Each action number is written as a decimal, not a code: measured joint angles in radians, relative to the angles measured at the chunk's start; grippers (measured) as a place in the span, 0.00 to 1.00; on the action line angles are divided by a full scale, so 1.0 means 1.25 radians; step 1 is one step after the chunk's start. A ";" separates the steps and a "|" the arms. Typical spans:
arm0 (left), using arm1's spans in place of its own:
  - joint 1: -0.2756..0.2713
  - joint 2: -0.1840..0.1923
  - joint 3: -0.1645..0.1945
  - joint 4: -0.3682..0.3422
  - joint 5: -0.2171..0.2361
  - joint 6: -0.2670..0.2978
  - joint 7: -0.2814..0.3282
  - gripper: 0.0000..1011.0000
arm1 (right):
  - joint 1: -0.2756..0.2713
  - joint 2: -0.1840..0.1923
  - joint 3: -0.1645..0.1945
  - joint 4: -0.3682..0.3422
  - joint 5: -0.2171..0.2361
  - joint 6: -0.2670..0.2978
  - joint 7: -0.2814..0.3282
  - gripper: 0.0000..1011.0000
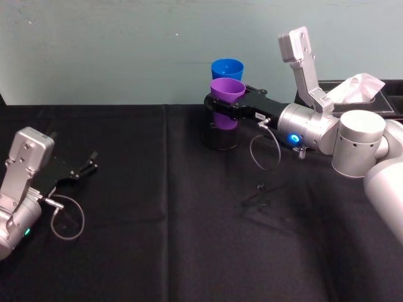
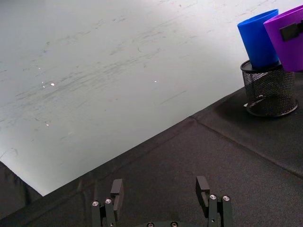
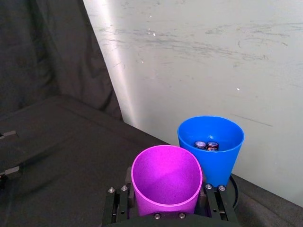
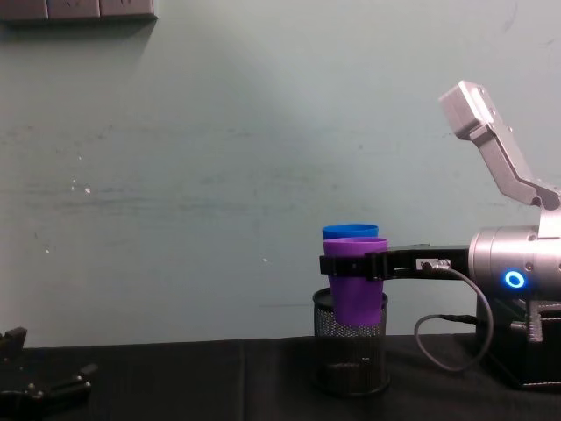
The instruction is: Pick up one cup with a gripper and tap it against the other cup.
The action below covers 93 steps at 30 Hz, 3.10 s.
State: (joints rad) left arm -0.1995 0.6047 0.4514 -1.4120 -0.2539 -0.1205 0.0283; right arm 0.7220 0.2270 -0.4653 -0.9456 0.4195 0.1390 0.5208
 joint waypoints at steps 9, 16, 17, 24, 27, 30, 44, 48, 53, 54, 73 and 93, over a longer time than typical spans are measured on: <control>0.000 0.000 0.000 0.000 0.000 0.000 0.000 0.99 | 0.000 0.000 0.000 0.000 0.000 0.000 0.000 0.71; 0.000 0.000 0.000 0.000 0.000 0.000 0.000 0.99 | 0.000 0.000 0.000 0.000 0.000 0.000 0.000 0.71; 0.000 0.000 0.000 0.000 0.000 0.000 0.000 0.99 | 0.000 0.000 0.000 0.000 0.000 0.000 0.000 0.71; 0.000 0.000 0.000 0.000 0.000 0.000 0.000 0.99 | 0.000 0.000 0.000 0.000 0.000 0.000 0.000 0.71; 0.000 0.000 0.000 0.000 0.000 0.000 0.000 0.99 | 0.000 0.000 0.000 0.000 0.000 0.000 0.000 0.71; 0.000 0.000 0.000 0.000 0.000 0.000 0.000 0.99 | 0.000 0.000 0.000 0.000 0.000 0.000 0.000 0.71; 0.000 0.000 0.000 0.000 0.000 0.000 0.000 0.99 | 0.000 0.000 0.000 0.000 0.000 0.000 0.000 0.71; 0.000 0.000 0.000 0.000 0.000 0.000 0.000 0.99 | 0.000 0.000 0.000 0.000 0.000 0.000 0.000 0.71; 0.000 0.000 0.000 0.000 0.000 0.000 0.000 0.99 | 0.000 0.000 0.000 0.000 0.000 0.000 0.000 0.71; 0.000 0.000 0.000 0.000 0.000 0.000 0.000 0.99 | 0.000 0.000 0.000 0.000 0.000 0.000 0.000 0.71; 0.000 0.000 0.000 0.000 0.000 0.000 0.000 0.99 | 0.000 0.000 0.000 0.000 0.000 0.000 0.000 0.71; 0.000 0.000 0.000 0.000 0.000 0.000 0.000 0.99 | 0.000 0.000 0.000 0.000 0.000 0.000 0.000 0.71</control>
State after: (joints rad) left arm -0.1995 0.6047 0.4514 -1.4119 -0.2539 -0.1205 0.0283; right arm 0.7220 0.2270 -0.4653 -0.9456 0.4195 0.1390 0.5208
